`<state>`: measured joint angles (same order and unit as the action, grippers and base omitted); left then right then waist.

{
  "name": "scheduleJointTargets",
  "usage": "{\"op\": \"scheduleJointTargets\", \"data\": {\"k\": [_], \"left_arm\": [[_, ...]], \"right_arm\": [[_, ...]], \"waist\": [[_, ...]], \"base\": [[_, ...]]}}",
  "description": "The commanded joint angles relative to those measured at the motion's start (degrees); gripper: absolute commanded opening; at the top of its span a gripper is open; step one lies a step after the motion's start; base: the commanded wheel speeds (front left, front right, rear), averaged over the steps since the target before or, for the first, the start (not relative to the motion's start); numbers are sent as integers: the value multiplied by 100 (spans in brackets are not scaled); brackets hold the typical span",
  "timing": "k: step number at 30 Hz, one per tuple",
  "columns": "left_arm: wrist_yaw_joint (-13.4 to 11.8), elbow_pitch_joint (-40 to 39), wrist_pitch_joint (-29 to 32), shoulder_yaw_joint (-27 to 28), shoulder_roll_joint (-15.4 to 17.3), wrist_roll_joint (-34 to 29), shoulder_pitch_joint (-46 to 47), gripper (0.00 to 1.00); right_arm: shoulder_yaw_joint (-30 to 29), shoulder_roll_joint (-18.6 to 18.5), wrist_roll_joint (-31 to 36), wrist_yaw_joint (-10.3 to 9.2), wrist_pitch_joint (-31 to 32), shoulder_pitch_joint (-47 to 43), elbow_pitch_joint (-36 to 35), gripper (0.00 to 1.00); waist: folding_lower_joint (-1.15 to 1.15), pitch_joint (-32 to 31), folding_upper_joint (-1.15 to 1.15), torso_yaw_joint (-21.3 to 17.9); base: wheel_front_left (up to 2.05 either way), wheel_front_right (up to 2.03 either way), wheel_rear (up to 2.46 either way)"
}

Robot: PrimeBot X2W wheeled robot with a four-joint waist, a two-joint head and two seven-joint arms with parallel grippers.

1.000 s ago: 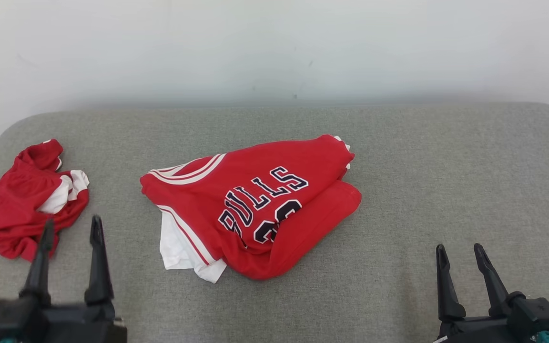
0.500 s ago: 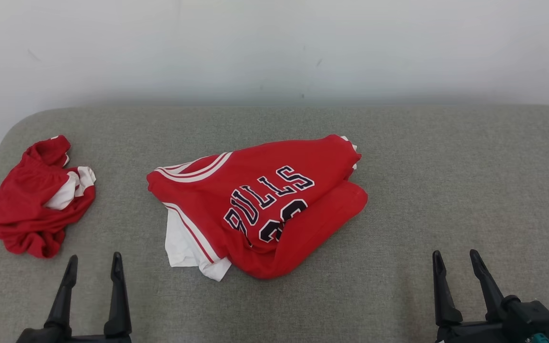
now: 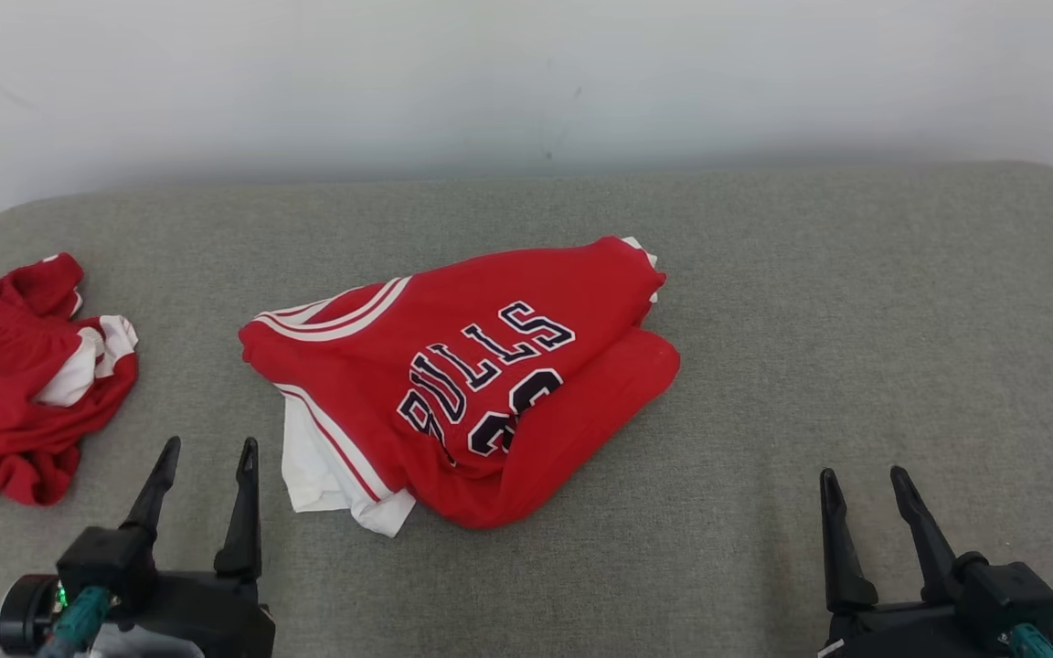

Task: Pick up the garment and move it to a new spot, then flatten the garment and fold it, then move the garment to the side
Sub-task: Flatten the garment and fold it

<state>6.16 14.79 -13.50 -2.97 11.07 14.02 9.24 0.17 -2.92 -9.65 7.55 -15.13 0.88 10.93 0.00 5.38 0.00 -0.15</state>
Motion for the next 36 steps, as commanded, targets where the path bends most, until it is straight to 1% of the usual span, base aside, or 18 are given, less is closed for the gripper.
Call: {"op": "scheduleJointTargets", "data": {"k": [1,6,8,12,14,23,25,26,27,28,32,36], "left_arm": [[28,119,17,-11,40,21,149,100],[71,747,290,-107,141,167,557,100],[86,916,292,-145,184,162,687,100],[67,1349,508,-234,228,167,808,100],[75,1503,481,-229,188,251,909,100],[91,2401,868,-337,160,410,1141,100],[107,2560,934,-366,83,548,1191,100],[117,2602,926,-401,65,566,1208,71],[124,2644,898,-414,24,649,1227,23],[133,2703,927,-440,-9,731,1227,0],[129,2841,949,-654,13,859,1240,0],[131,2734,802,-766,102,861,1286,0]], "right_arm": [[4,-14,-29,-13,-2,61,33,100],[-4,-31,-48,-13,-2,179,92,100],[-5,-40,-66,-13,-2,206,100,100],[-9,-40,-64,-13,-2,250,95,100],[-8,-45,-68,-13,-2,270,97,100],[9,-56,-21,-13,-2,314,114,100],[21,-58,-15,-13,-2,308,111,100],[25,-63,-14,-13,-2,307,115,100],[30,-69,-15,-13,-2,304,119,100],[33,-75,-14,-13,-2,300,121,100],[32,-78,-4,-13,-2,248,130,100],[3,-75,-6,-13,-2,196,101,100]], "waist": [[0,123,0,-135],[0,315,0,-344],[0,392,0,-412],[0,480,0,-491],[0,511,0,-512],[0,514,0,-494],[0,503,0,-488],[0,497,0,-484],[0,490,0,-480],[0,479,0,-475],[0,396,0,-427],[0,278,0,-325]], "base": [[0,0,0],[0,0,0],[0,0,0],[0,0,0],[0,0,0],[0,0,0],[0,0,0],[0,0,0],[0,0,0],[0,0,0],[0,0,0],[0,0,0]]}}
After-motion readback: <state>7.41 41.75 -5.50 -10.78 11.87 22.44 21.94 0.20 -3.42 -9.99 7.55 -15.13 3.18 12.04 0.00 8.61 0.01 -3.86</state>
